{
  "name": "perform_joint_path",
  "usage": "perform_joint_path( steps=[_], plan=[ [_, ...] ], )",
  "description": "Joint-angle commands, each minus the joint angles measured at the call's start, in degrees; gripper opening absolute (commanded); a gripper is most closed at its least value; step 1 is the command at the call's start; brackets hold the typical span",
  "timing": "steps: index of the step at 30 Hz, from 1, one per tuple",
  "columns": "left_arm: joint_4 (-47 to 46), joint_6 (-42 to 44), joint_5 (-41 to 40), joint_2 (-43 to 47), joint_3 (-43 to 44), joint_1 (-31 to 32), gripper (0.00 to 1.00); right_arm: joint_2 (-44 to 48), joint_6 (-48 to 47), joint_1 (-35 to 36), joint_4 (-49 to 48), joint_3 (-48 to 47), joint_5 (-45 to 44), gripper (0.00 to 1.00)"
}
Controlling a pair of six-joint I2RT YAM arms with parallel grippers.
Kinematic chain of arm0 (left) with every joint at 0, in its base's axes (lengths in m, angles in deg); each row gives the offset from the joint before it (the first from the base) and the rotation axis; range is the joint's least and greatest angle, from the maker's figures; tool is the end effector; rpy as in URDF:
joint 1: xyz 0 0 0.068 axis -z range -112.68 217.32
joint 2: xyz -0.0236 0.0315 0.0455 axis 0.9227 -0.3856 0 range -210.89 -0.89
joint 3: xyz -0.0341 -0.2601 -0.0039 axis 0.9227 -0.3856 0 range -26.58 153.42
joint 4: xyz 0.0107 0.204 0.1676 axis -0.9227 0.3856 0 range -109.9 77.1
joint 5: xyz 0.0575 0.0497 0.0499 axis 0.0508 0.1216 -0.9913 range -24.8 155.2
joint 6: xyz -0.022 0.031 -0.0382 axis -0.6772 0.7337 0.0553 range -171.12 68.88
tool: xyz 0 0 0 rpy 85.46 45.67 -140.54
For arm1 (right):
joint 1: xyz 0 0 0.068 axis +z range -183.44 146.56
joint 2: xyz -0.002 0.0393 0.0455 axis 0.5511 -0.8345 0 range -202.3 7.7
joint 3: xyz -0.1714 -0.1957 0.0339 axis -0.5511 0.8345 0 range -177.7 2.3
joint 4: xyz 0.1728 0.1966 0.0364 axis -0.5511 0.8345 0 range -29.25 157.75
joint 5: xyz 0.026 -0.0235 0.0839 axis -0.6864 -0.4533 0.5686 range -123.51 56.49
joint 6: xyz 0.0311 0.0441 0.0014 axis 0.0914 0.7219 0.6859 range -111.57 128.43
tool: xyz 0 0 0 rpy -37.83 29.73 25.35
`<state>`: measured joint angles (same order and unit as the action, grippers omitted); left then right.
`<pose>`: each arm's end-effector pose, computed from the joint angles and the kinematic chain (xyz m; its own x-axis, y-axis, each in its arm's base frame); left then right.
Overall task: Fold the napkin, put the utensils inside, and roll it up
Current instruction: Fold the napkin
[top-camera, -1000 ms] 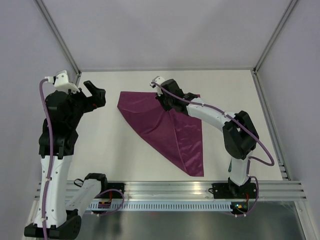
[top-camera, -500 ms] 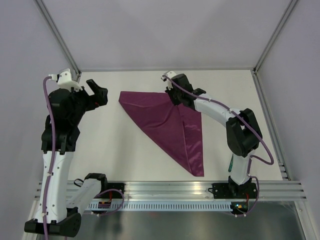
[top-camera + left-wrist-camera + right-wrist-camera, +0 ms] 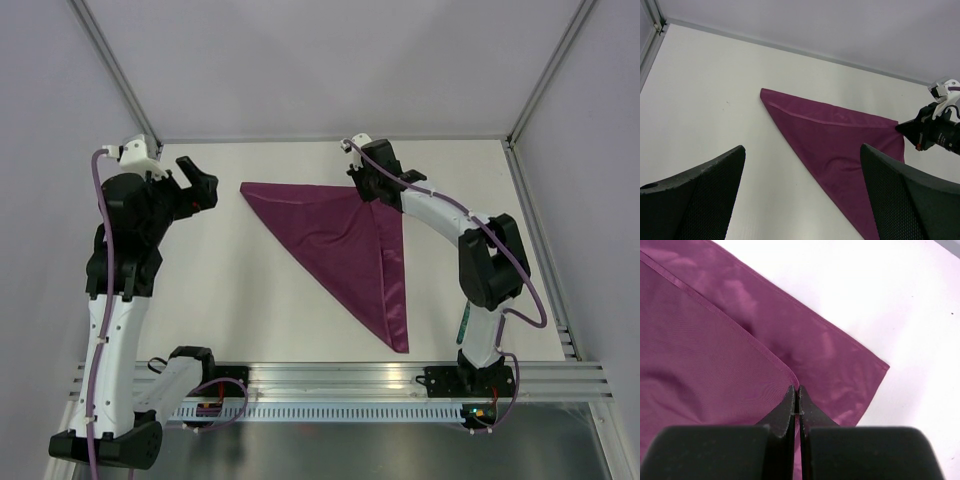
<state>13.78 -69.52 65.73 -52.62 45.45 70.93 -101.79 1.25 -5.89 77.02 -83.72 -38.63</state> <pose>0.1811 -0.0118 0.4292 -0.2419 -0.3010 -0.9225 -0.0046 0.9510 -0.3091 0.3916 0.2006 0.2384 -0.5125 -0.4077 -0.7557 -0.4676 0.8707 -0.1527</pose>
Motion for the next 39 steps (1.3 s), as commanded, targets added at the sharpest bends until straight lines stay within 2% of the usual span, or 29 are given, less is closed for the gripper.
perform_joint_path(
  steps=[1,39],
  plan=[
    [-2.0,0.2,1.5,-0.2,0.0,-0.1,1.0,-0.6,-0.6,-1.5,-1.5,-2.8,-0.2,0.0],
    [-3.1,-1.0,2.6,-2.0,-0.8,-0.1,1.0,-7.2,-1.9,-9.7,-2.1,-7.0,-0.1,0.0]
  ],
)
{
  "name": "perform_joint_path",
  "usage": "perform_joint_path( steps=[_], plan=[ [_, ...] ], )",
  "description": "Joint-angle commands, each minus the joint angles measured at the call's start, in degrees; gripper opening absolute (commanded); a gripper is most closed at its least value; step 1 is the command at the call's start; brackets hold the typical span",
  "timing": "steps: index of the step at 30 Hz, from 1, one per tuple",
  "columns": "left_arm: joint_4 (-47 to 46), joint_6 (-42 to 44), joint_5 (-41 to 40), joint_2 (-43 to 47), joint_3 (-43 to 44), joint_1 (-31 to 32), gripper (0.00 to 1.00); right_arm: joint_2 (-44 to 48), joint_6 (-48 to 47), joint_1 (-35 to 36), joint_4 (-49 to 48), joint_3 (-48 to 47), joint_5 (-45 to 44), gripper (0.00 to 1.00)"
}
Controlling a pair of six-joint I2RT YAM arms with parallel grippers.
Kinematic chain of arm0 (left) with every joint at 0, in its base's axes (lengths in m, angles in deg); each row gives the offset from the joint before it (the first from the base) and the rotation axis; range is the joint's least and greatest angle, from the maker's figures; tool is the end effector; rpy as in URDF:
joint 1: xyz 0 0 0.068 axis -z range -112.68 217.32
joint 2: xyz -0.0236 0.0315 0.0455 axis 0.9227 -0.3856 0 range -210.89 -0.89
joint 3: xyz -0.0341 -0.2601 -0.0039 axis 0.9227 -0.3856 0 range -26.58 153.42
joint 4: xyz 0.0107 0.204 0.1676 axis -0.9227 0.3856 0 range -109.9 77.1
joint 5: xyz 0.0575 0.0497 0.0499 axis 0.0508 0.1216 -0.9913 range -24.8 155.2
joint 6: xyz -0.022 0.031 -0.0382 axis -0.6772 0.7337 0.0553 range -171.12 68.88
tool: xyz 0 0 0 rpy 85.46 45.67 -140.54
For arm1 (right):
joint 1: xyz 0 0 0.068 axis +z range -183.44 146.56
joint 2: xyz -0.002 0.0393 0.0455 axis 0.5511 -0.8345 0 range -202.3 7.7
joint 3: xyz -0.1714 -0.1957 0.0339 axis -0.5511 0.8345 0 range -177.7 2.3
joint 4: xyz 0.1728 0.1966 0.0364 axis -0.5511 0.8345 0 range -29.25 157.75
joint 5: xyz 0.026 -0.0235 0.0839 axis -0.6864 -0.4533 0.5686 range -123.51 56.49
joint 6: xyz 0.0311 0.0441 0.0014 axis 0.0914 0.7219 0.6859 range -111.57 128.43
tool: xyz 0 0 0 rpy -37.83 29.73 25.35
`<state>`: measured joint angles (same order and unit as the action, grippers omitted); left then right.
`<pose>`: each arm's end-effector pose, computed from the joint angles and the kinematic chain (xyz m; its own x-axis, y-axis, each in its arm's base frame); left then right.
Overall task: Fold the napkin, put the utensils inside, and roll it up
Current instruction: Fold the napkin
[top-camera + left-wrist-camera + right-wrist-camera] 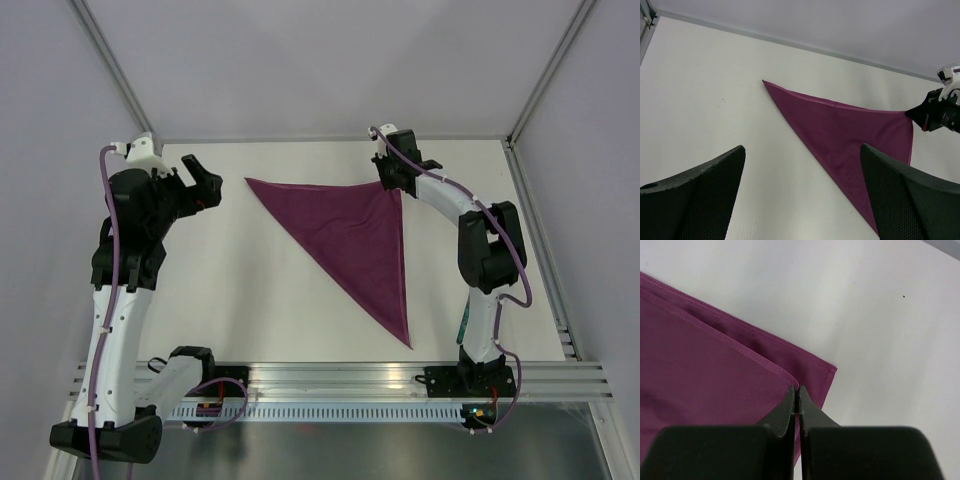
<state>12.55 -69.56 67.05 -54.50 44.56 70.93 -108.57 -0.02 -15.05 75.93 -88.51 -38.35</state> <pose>0.1936 -0.0134 0.4210 -0.2735 -0.2995 -0.9140 0.0080 0.9496 -0.3135 0.4420 0.1437 0.2167 -0.5741 -0.3452 -0.7425 -0.3417 0.9251 -0.1658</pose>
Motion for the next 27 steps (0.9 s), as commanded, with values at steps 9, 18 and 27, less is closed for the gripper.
perform_joint_path(
  steps=[9,18,27],
  plan=[
    [-1.9,-1.3,1.4,-0.5,-0.1,-0.1,1.0,-1.5,-1.0,-1.6,-1.1,-2.9,-0.7,0.01],
    [-2.3,-1.7,1.9,-1.2,-0.2,-0.1,1.0,-2.4,-0.9,-2.6,-1.4,-3.1,-0.7,0.01],
    [-2.5,-1.7,2.1,-1.5,-0.3,-0.1,1.0,-3.1,-0.7,-3.0,-1.5,-3.0,-0.8,0.0]
  ],
)
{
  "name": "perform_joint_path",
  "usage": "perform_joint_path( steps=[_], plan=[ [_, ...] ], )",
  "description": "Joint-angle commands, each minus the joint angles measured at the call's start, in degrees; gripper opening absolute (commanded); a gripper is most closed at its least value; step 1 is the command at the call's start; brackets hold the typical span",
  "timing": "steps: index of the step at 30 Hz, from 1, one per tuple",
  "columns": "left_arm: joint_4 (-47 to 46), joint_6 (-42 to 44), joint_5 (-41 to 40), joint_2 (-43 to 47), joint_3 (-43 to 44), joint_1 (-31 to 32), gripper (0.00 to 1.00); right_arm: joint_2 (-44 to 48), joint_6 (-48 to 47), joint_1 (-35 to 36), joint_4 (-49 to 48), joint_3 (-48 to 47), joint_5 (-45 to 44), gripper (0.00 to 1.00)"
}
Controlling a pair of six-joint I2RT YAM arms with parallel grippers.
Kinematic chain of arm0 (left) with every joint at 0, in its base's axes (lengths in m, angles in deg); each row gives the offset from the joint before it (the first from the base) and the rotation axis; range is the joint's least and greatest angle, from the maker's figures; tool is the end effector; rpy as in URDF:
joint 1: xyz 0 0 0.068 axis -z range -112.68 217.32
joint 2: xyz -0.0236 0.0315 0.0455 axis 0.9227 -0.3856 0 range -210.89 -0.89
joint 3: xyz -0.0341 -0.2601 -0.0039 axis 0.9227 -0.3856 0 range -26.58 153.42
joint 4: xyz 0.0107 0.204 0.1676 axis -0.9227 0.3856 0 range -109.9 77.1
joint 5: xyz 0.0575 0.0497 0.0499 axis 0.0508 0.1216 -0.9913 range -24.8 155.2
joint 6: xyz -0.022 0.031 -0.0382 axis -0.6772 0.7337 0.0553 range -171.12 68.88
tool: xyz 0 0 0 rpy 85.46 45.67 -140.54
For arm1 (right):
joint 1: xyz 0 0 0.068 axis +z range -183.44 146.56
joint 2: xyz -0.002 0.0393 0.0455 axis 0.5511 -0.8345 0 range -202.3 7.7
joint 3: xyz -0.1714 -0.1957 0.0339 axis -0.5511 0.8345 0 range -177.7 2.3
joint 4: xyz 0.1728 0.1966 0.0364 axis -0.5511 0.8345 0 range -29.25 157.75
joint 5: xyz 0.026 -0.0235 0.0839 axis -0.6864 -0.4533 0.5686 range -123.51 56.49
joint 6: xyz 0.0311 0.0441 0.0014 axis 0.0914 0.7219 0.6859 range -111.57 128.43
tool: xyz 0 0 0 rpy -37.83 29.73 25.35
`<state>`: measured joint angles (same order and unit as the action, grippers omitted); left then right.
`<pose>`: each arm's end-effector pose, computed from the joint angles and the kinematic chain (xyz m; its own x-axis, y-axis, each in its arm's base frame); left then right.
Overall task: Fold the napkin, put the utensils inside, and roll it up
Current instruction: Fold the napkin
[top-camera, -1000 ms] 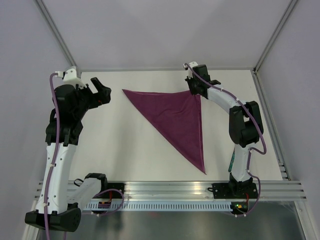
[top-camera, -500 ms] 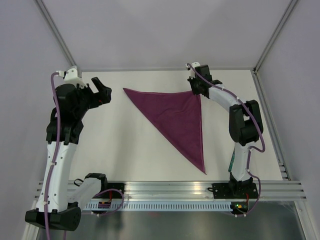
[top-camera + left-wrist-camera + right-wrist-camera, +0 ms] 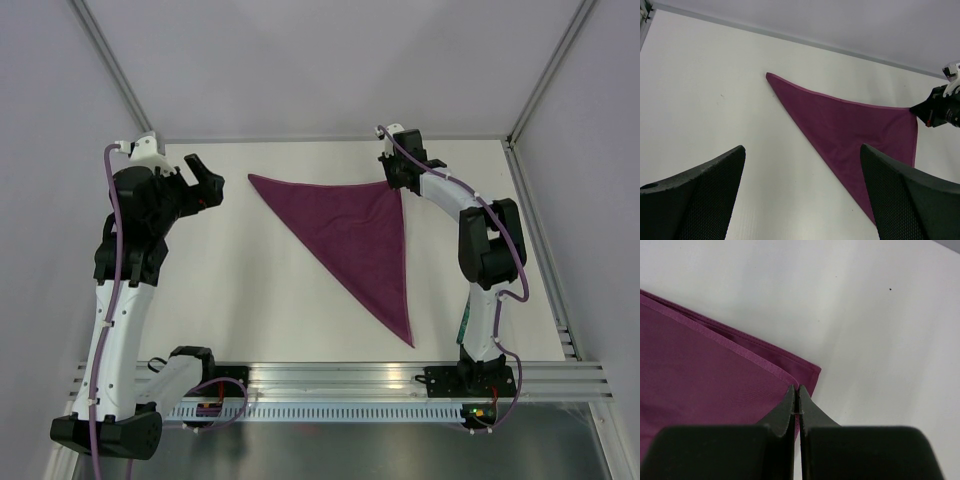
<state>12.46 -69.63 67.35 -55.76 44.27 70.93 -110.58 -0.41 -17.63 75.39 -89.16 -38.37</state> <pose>0.2008 -0.0140 0.4156 -0.2983 -0.2990 -0.9064 0.0044 0.9492 -0.3146 0.4534 0.1252 0.2056 -0.5972 -0.3282 -0.7319 -0.3058 0.9367 -0.1706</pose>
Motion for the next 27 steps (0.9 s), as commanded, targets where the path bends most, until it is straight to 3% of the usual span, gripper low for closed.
perform_joint_path(
  steps=[1,23,26,27],
  plan=[
    [-2.5,-1.6,1.9,-0.3,0.0,-0.1,1.0,-1.1,-0.3,-0.4,-1.0,-2.3,-0.8,0.0],
    [-3.4,-1.1,2.0,-0.5,-1.4,-0.1,1.0,-4.9,0.8,-1.8,-1.0,-2.8,-1.9,0.01],
    [-3.8,-0.7,2.2,-0.6,-1.7,-0.1,1.0,-5.0,0.9,-1.8,-1.2,-3.1,-2.3,0.28],
    [-3.8,-0.7,2.2,-0.5,-1.8,0.0,1.0,-5.0,1.0,-1.8,-1.1,-3.3,-2.4,0.44]
  ],
)
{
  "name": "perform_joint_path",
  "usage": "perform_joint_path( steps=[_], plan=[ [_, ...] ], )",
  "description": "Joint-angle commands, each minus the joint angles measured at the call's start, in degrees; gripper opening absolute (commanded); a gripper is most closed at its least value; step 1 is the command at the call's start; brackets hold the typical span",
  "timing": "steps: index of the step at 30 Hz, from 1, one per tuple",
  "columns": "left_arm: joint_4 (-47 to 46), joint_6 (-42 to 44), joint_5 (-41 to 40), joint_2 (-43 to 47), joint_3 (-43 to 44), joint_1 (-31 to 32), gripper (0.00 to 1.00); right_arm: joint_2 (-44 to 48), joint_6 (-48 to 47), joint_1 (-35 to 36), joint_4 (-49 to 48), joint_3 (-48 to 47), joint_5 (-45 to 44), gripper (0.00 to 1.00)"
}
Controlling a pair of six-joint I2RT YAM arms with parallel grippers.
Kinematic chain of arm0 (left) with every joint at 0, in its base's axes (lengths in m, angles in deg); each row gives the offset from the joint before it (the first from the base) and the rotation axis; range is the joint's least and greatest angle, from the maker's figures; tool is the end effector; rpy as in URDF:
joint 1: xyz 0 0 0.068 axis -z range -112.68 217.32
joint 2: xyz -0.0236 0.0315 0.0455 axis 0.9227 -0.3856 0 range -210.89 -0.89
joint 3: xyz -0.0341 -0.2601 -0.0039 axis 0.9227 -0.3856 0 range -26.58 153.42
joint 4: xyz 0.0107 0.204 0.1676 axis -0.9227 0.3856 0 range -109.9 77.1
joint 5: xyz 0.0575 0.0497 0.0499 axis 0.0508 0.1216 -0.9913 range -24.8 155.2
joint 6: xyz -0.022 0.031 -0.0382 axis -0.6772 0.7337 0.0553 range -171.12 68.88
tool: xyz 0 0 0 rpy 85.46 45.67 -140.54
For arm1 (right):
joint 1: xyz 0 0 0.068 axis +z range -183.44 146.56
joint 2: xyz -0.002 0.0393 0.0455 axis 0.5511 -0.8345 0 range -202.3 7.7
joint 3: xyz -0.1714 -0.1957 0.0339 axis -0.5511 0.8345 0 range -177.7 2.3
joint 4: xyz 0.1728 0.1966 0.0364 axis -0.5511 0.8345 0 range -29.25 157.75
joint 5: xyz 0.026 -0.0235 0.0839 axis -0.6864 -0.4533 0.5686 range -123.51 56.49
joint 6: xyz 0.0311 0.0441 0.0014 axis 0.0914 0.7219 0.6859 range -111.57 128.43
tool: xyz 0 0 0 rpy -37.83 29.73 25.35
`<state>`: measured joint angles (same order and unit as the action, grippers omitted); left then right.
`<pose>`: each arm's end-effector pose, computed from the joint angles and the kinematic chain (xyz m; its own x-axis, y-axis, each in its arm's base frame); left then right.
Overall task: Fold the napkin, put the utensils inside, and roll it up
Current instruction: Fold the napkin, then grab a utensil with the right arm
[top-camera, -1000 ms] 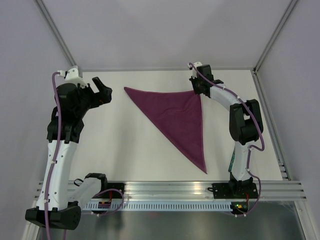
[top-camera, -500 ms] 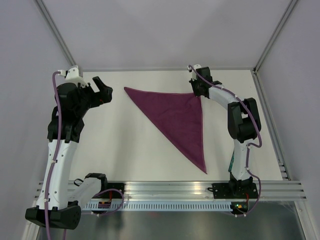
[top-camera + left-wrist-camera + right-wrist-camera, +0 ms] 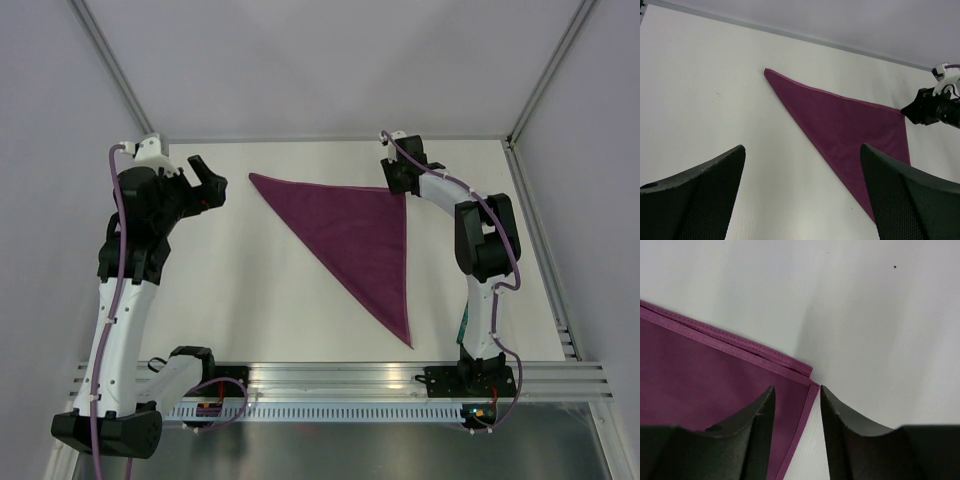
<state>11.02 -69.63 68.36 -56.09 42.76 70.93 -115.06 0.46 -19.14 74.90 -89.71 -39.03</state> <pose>0.2056 -0.0150 0.4085 -0.3099 -0.2980 -0.9028 0.0181 0.9476 -0.3190 0.4643 0.1147 0.1739 -0.6525 -0.3087 -0.6920 -0.2729 0.9477 -0.1654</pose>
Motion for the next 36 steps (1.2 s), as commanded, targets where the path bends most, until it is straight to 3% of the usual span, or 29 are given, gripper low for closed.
perform_joint_path(
  steps=[1,4,10,16,20,25,32,36],
  plan=[
    [-2.5,-0.7,1.5,-0.2,-0.5,-0.1,1.0,-0.6,0.1,-0.3,-0.4,-2.9,-1.9,0.49],
    [-3.2,-0.6,2.4,0.1,-1.0,-0.1,1.0,-0.5,0.4,-0.3,1.1,-4.8,-2.0,0.63],
    [-3.6,-0.6,6.3,1.8,-2.1,-0.1,1.0,6.9,0.0,-2.5,9.8,-5.9,0.9,0.67],
    [-1.4,-1.2,12.0,6.1,-5.4,-0.1,1.0,24.6,-9.6,-9.8,24.4,7.3,7.9,0.64],
    [-1.5,-3.3,15.9,8.3,-10.1,-0.1,1.0,31.8,-13.1,-17.1,36.0,16.7,7.7,0.65],
    [-2.1,-3.1,16.9,9.8,-14.0,-0.1,1.0,38.4,-13.8,-24.7,42.2,23.8,8.4,0.69],
    [-2.2,-2.5,17.5,9.5,-14.2,-0.1,1.0,36.7,-18.0,-25.7,50.5,27.6,14.7,0.7],
    [-2.3,-2.5,17.5,9.3,-14.2,-0.1,1.0,33.3,-18.0,-25.7,50.0,29.5,14.2,0.7]
  ],
)
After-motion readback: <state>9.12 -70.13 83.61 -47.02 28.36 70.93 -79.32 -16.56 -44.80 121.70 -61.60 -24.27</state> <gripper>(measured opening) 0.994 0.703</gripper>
